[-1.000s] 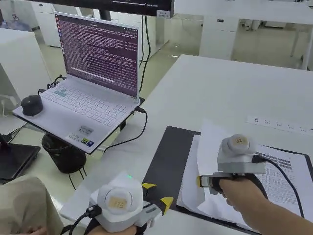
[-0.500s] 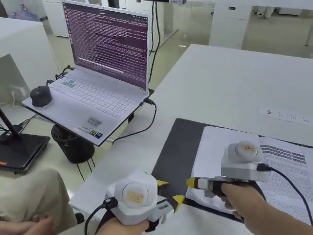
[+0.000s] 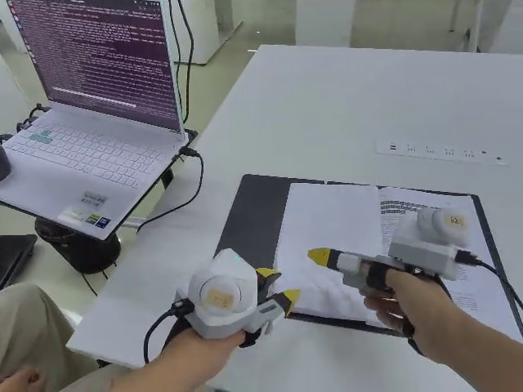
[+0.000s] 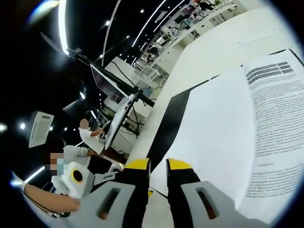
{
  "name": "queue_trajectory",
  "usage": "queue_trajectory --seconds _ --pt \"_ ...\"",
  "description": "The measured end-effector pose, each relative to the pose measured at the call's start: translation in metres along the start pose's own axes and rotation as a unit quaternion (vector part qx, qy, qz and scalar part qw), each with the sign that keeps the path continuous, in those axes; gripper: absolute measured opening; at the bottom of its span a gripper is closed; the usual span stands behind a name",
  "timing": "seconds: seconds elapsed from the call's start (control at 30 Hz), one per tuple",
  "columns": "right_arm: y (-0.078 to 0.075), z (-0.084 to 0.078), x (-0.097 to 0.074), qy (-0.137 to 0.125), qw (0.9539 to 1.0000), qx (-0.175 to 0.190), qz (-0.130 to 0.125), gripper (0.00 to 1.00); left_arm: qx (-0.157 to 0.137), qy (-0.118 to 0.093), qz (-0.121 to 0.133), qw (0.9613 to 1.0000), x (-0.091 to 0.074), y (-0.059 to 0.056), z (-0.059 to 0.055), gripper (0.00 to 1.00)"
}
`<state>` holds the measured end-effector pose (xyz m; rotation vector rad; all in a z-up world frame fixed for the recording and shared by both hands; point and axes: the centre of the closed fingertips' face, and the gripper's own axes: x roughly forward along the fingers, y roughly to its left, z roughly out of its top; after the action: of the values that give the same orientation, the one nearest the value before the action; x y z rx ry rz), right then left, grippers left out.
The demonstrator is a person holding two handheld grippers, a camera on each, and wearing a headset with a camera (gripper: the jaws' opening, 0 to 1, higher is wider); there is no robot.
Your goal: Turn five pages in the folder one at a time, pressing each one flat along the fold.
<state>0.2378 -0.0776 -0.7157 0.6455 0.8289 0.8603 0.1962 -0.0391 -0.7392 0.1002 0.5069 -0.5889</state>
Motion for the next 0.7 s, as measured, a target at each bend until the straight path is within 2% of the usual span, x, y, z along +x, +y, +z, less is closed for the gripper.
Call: queue_trajectory --seconds 0.07,0.1,0.2,0.27,0.3,0.33,0.37,0.57,0.63,0.7 --pt "-0.013 0.005 -0.007 -0.001 1.0 0.004 -0.005 0.12 0.01 0.017 0.005 0.9998 0.01 0.003 -0.008 0.25" --pt "-0.025 0.006 -0.012 0.002 0.9998 0.006 -0.02 0.11 0.017 0.037 0.011 0.9991 0.015 0.007 -0.017 0.24" --pt "-0.044 0.013 -0.022 -0.002 0.9995 0.007 -0.03 0.07 0.015 0.068 0.017 0.9974 0.021 0.011 -0.035 0.24" --pt "-0.052 0.015 -0.026 -0.002 0.9994 0.011 -0.032 0.01 0.012 0.071 0.025 0.9971 0.022 0.013 -0.041 0.25" --pt "-0.055 0.017 -0.027 -0.004 0.9993 0.015 -0.034 0.0 0.004 0.08 0.028 0.9964 0.021 0.014 -0.048 0.24" --pt "-0.058 0.018 -0.027 -0.005 0.9992 0.018 -0.035 0.0 -0.011 0.055 0.034 0.9978 0.021 0.014 -0.042 0.24" --pt "-0.06 0.02 -0.027 -0.005 0.9992 0.02 -0.035 0.0 -0.013 0.06 0.035 0.9975 0.02 0.015 -0.045 0.24" --pt "-0.077 0.031 -0.019 -0.008 0.9984 0.044 -0.035 0.0 0.003 0.049 0.039 0.998 0.019 0.014 -0.046 0.24" --pt "-0.082 0.035 -0.015 -0.012 0.9972 0.065 -0.034 0.0 0.0 0.046 0.039 0.9982 0.019 0.015 -0.046 0.25" --pt "-0.089 0.044 -0.01 -0.027 0.9929 0.11 -0.035 0.0 0.001 0.046 0.039 0.9982 0.02 0.015 -0.046 0.24"
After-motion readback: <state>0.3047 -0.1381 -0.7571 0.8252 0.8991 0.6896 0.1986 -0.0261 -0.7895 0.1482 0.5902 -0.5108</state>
